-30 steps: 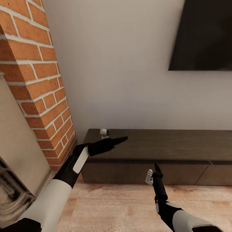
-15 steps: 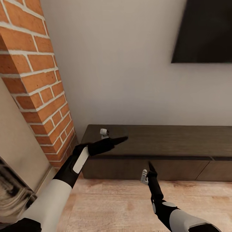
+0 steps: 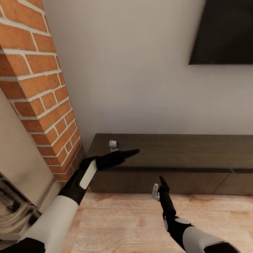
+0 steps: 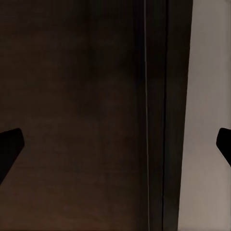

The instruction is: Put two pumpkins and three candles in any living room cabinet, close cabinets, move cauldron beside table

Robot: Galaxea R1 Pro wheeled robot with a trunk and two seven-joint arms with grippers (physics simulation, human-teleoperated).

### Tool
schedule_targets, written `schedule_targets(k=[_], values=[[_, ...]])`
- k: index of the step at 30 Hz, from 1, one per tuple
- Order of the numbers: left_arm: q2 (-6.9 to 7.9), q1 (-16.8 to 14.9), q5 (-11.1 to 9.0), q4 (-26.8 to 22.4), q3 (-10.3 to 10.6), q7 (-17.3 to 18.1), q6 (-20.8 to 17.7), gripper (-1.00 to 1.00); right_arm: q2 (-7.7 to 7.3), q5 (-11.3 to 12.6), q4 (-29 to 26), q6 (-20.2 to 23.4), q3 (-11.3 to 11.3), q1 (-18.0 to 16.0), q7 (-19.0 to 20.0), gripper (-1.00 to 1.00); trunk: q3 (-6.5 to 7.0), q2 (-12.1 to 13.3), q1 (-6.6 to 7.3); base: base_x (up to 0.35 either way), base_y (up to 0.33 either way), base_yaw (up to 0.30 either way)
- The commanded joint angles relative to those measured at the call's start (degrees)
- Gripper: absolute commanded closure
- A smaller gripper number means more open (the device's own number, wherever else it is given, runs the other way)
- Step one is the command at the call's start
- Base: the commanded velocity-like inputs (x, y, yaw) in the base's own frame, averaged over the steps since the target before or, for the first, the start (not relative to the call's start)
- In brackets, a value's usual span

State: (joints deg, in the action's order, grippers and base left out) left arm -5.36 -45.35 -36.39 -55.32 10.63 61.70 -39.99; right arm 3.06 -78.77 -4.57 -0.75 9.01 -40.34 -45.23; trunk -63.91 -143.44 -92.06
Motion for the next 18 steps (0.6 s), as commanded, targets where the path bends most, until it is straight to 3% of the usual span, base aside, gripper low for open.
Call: schedule_targets(k=[1,2,4,14,18], values=[[0.0,0.0,0.0,0.02,0.0,0.0,0.0,-1.0,0.01,0.01,0.0,-0.15,0.02,0.0,-0.02,-1.0,0.0,0.0,0.0,0.0,0.0,0.0],[0.01,0.0,-1.89,0.01,0.0,0.0,0.07,-1.0,0.01,0.08,0.04,-0.48,0.04,-0.01,-0.04,-1.0,0.0,0.0,0.0,0.216,0.0,0.0],[0.06,0.0,-2.54,-0.02,0.0,0.0,0.08,-1.0,0.01,0.1,0.07,-0.59,0.04,-0.01,-0.04,-1.0,0.0,0.0,0.0,0.256,0.0,0.0],[0.13,0.05,-3.06,0.05,0.05,0.0,0.17,-1.0,-0.1,0.1,0.11,-2.08,0.21,-0.01,-0.25,-1.0,0.0,0.0,0.0,0.058,0.0,0.0],[0.09,0.08,-3.07,0.04,0.03,0.0,0.18,-1.0,0.0,0.11,0.13,-2.27,0.23,0.02,-0.35,-1.0,0.0,0.0,0.0,0.236,0.0,0.0]])
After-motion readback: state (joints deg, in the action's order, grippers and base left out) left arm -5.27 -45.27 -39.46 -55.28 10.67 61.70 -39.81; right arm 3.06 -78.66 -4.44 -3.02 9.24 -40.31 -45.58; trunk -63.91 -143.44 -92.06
